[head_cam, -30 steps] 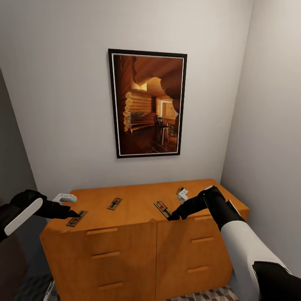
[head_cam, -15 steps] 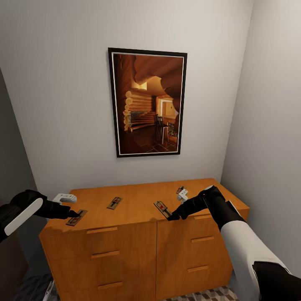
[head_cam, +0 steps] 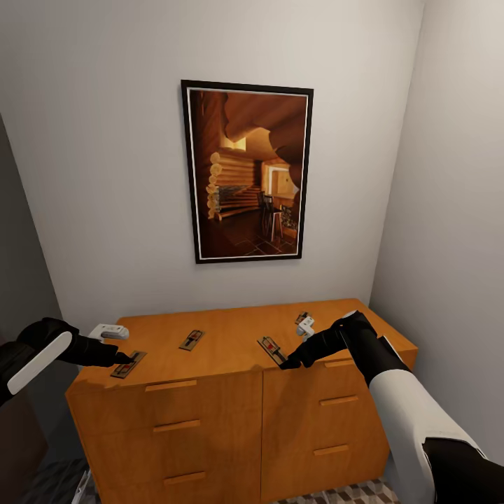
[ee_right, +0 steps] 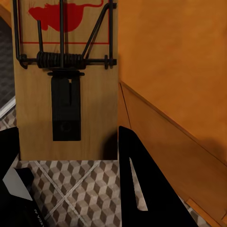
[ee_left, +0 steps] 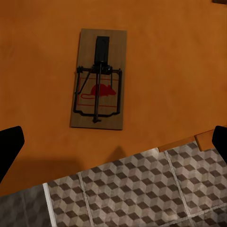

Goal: Take the four mousetraps from the cabinet in the bathroom and place them on the bathroom floor. Make sure all four end up on the same floor surface, and ensure that at least two of them are either under or directly next to the same bathroom sink.

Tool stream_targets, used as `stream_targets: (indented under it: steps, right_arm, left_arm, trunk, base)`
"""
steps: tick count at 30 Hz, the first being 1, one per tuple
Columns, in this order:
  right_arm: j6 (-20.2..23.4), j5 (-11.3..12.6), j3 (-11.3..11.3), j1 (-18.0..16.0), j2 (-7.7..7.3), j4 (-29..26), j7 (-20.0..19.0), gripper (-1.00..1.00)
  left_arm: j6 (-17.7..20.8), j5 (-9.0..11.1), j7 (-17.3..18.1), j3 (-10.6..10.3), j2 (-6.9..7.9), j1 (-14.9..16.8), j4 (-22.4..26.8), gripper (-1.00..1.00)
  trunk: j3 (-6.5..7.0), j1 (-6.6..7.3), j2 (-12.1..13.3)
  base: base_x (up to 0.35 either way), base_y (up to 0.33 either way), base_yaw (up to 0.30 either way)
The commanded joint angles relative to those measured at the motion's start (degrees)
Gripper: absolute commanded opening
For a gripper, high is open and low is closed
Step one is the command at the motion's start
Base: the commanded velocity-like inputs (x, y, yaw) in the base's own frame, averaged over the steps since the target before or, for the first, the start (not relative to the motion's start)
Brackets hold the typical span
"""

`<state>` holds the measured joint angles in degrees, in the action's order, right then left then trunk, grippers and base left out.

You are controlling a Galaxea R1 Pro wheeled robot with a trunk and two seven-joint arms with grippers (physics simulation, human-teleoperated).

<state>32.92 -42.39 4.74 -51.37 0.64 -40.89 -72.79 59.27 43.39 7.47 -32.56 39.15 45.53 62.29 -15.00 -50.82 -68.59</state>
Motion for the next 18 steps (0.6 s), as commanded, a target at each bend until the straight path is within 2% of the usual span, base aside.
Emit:
stream_targets:
  steps: [1,13,18]
  right_arm:
    - [0.67,-0.33,0.27,-0.05,0.08,-0.06,-0.33,-1.0]
    - [0.67,-0.33,0.27,-0.05,0.14,-0.06,-0.33,-1.0]
    - [0.66,-0.33,0.27,-0.05,0.15,-0.06,-0.33,-1.0]
  left_arm:
    - [0.05,-0.59,0.6,-0.13,0.04,0.09,0.02,1.0]
    - [0.05,-0.59,0.59,-0.13,0.04,0.09,0.02,1.0]
    - [0.05,-0.59,0.56,-0.13,0.02,0.09,0.02,1.0]
  trunk:
    - [-0.08,-0.01,-0.05]
    - [-0.08,-0.01,-0.05]
    - [-0.08,-0.01,-0.05]
  base:
    - [0.0,0.0,0.0]
    - [0.004,0.0,0.0]
    - [0.156,0.0,0.0]
